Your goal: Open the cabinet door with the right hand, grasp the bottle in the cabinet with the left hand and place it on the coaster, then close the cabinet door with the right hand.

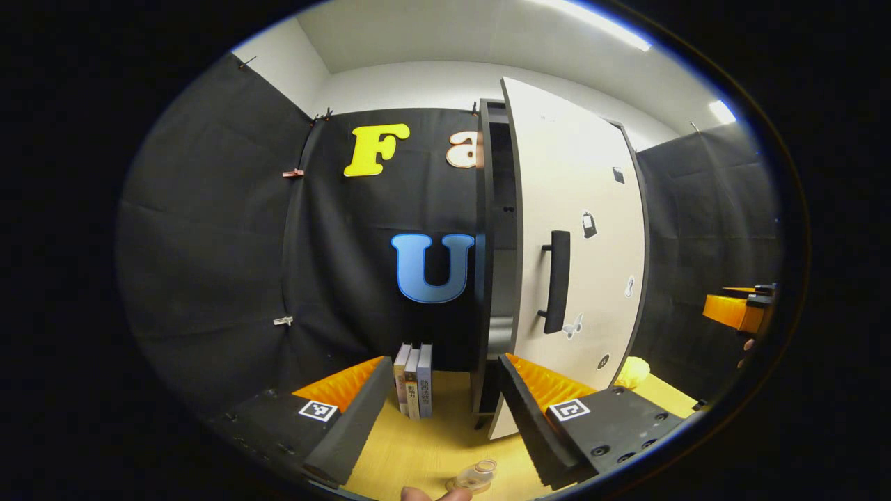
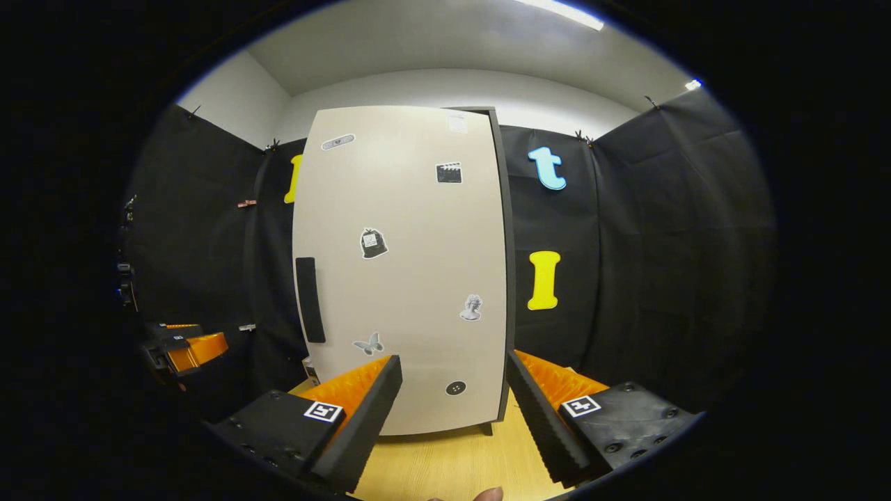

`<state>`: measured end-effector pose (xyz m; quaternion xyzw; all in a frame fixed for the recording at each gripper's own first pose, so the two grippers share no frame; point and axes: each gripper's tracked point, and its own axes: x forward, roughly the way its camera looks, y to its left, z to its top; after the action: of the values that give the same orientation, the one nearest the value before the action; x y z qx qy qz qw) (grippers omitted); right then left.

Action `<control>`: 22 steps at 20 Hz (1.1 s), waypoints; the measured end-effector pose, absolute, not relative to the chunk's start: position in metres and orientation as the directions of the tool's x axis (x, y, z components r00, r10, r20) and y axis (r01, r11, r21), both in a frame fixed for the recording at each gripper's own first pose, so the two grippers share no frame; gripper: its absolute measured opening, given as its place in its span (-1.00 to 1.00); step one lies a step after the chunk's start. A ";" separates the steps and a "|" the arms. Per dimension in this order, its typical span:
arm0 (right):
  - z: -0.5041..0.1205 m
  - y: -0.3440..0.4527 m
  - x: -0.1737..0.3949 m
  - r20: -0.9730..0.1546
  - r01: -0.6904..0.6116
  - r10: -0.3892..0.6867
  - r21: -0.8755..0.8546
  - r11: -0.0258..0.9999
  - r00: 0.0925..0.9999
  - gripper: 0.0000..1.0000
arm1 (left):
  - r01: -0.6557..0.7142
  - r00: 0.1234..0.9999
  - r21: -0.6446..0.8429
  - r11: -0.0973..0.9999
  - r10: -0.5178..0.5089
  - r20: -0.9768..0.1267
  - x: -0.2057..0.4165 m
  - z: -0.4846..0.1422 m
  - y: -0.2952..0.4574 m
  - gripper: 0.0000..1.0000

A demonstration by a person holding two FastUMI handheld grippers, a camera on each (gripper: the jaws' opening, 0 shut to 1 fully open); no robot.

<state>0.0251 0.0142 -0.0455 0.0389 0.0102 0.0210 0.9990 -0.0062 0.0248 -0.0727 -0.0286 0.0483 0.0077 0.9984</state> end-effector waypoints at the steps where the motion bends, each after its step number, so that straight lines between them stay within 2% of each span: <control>1: -0.047 0.014 0.026 -0.021 -0.039 0.041 0.077 0.996 0.999 0.96 | -0.019 0.995 -0.053 0.998 0.014 -0.096 -0.005 -0.071 0.026 0.89; 22: -0.046 0.016 0.040 -0.019 -0.037 0.039 0.066 0.997 0.999 0.96 | -0.030 0.994 0.013 0.999 0.031 -0.104 -0.007 -0.076 0.020 0.89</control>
<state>0.0397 0.0156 -0.0462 0.0327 0.0101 0.0190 0.9992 -0.0068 0.0202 -0.0763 0.0058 0.0524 0.0153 0.9985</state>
